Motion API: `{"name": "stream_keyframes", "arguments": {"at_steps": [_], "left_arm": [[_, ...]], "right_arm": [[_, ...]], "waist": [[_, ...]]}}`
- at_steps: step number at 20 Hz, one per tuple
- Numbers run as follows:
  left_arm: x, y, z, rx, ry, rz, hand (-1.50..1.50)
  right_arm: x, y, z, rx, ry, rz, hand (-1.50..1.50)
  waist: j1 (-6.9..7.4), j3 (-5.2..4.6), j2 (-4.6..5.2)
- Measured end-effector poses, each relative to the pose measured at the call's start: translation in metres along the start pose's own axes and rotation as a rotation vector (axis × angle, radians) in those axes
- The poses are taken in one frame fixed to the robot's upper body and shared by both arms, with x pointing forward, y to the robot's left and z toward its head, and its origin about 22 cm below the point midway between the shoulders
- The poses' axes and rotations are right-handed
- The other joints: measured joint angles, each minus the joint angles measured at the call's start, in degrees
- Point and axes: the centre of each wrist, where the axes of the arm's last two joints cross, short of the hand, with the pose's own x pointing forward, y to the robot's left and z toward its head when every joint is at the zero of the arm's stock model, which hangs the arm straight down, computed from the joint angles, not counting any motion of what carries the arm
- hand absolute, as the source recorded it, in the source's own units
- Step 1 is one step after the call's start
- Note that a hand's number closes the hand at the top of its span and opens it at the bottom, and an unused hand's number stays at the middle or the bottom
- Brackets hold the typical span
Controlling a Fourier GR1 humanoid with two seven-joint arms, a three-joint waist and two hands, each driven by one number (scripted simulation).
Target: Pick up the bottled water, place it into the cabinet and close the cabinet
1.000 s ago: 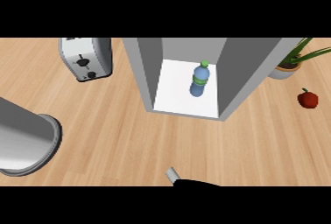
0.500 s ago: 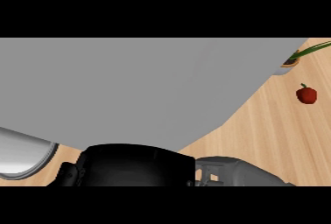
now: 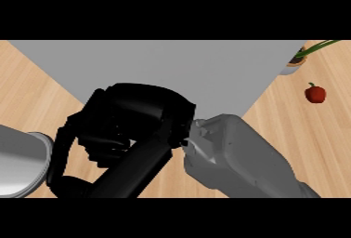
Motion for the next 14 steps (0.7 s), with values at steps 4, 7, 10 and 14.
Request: {"name": "stream_keyframes", "arguments": {"at_steps": [4,7,10,14], "left_arm": [[0.004,0.001,0.008,0.014,0.002,-0.003,-1.50],[0.007,0.003,0.011,0.021,0.005,-0.011,-1.50],[0.007,0.004,0.015,0.029,0.001,-0.015,-1.50],[0.007,0.002,0.017,0.037,-0.006,-0.016,-1.50]], "right_arm": [[-0.008,-0.036,0.013,-0.053,-0.006,-0.038,1.50],[-0.018,-0.058,0.018,-0.103,-0.022,-0.045,1.50],[-0.024,-0.076,0.022,-0.152,-0.053,-0.043,1.50],[-0.025,-0.087,0.022,-0.147,-0.069,0.020,1.50]], "waist": [[-0.55,0.02,0.09],[-0.85,0.01,0.17],[-0.95,-0.04,0.11],[-0.88,-0.21,-0.12]]}}
